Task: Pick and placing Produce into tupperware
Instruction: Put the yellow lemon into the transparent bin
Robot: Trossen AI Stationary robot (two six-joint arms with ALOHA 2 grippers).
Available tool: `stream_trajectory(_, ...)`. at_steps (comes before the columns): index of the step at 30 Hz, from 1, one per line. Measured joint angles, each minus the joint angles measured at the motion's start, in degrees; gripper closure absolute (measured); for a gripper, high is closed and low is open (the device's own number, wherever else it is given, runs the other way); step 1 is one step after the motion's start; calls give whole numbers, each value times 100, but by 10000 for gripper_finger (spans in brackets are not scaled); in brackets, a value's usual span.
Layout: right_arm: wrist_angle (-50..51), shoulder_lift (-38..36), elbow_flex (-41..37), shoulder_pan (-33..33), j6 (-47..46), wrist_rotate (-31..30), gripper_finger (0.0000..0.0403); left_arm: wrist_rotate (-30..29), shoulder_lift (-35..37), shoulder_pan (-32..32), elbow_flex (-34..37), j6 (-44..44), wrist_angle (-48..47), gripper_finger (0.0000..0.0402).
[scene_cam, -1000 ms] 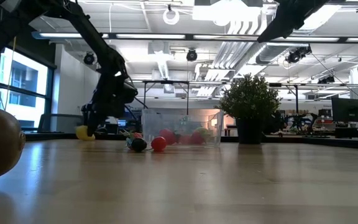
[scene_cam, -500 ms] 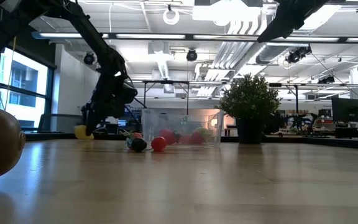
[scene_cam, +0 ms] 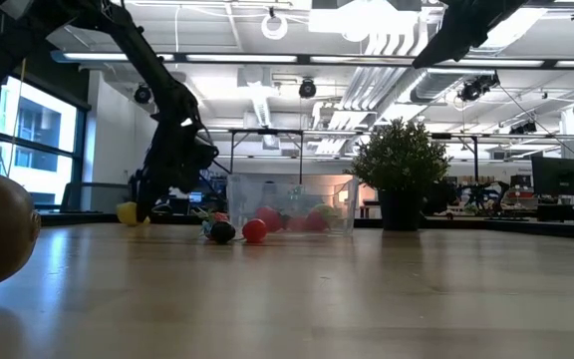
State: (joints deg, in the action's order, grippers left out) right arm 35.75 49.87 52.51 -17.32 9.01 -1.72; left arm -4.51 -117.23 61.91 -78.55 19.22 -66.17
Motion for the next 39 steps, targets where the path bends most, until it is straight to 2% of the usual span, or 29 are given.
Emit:
stream_trajectory(31, 0, -1, 0, -1, 0, 1, 402, -62, -9, -4, 11, -32, -26, 194)
stream_trajectory(39, 0, 0, 0, -2, 0, 0, 402, -66, -9, -4, 11, -472, -59, 194)
